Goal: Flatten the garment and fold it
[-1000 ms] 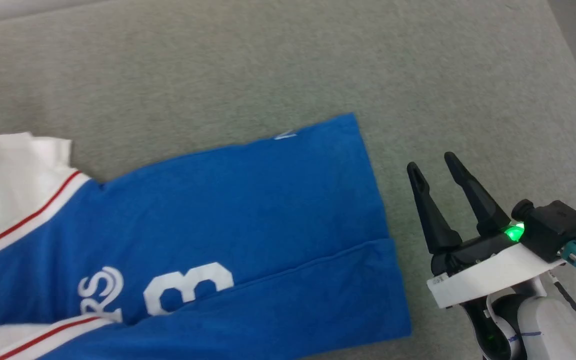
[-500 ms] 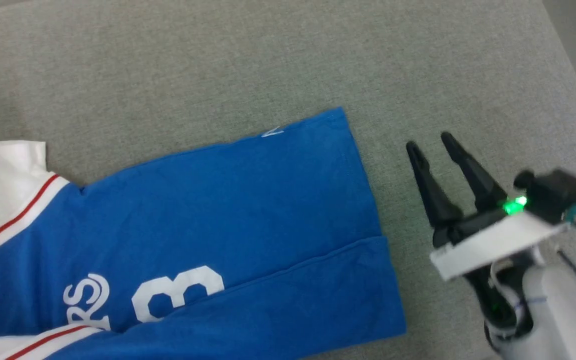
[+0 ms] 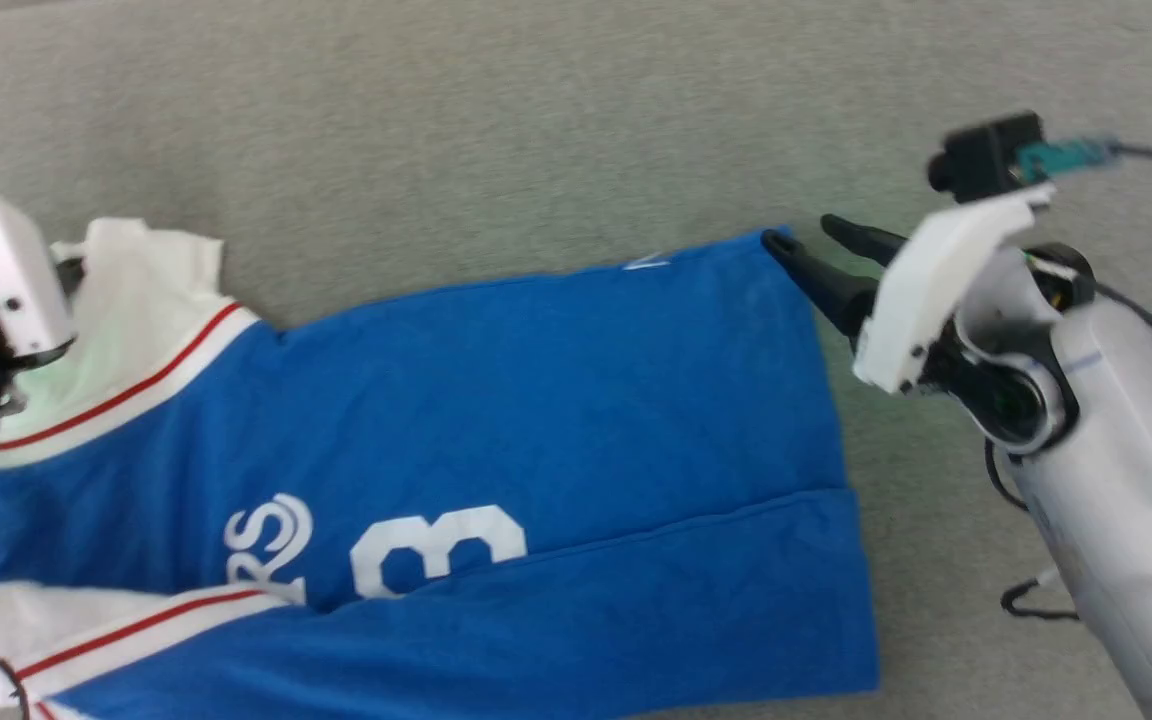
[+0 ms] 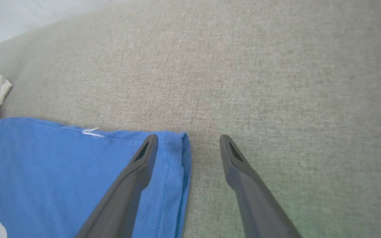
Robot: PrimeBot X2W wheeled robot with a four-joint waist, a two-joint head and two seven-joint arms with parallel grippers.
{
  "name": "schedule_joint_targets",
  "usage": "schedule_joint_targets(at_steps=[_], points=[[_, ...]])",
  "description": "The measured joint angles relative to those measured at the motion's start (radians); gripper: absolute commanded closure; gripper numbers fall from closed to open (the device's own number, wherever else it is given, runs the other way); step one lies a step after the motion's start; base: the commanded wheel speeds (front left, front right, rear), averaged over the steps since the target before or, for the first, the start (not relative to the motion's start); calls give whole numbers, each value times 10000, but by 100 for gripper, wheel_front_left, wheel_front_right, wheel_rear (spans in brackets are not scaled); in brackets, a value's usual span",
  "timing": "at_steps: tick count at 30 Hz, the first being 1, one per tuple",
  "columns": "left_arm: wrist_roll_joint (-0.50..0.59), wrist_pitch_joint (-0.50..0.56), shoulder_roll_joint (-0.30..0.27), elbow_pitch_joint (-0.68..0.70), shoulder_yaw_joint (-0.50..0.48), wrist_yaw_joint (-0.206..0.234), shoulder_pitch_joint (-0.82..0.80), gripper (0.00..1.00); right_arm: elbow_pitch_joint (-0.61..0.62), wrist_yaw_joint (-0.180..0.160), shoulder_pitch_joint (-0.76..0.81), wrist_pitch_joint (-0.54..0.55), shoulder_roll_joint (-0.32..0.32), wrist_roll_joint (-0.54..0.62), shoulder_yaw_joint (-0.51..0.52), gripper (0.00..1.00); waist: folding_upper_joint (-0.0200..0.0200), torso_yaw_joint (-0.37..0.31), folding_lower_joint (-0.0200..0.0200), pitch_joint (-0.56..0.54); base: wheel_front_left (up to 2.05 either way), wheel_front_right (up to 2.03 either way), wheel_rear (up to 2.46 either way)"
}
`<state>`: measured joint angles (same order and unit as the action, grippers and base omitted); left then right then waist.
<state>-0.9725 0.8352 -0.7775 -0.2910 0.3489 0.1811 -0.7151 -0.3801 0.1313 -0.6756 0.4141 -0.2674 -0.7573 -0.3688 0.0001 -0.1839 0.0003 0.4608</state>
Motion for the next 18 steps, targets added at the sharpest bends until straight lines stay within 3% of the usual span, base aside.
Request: schedule_joint_targets(at_steps=[6, 7, 9, 15, 18], points=[[174, -171, 376, -111, 314, -410, -428, 100, -1517, 2, -1303, 1442, 4, -447, -840, 0, 0, 544, -2, 89, 0, 0, 0], [199, -186, 418, -155, 339, -449, -474, 100, -1781, 2, -1502, 1841, 0, -545, -918, 44, 0, 605, -3, 107, 0, 0, 0], [236, -232, 499, -244, 385, -520, -549, 100, -2178, 13, -1933, 2548, -56, -614, -1099, 100, 0, 703, -4, 136, 0, 0, 0], [240, -460, 550, -583, 430, -748, -569, 100, -2506, 0, -2274, 3214, -132, -729, -1480, 100, 0, 779, -3, 18, 0, 0, 0], [347, -874, 537, -754, 422, -865, -564, 100, -2240, 0, -2079, 2215, -291, -700, -1697, 100, 0, 787, -1, -210, 0, 0, 0]])
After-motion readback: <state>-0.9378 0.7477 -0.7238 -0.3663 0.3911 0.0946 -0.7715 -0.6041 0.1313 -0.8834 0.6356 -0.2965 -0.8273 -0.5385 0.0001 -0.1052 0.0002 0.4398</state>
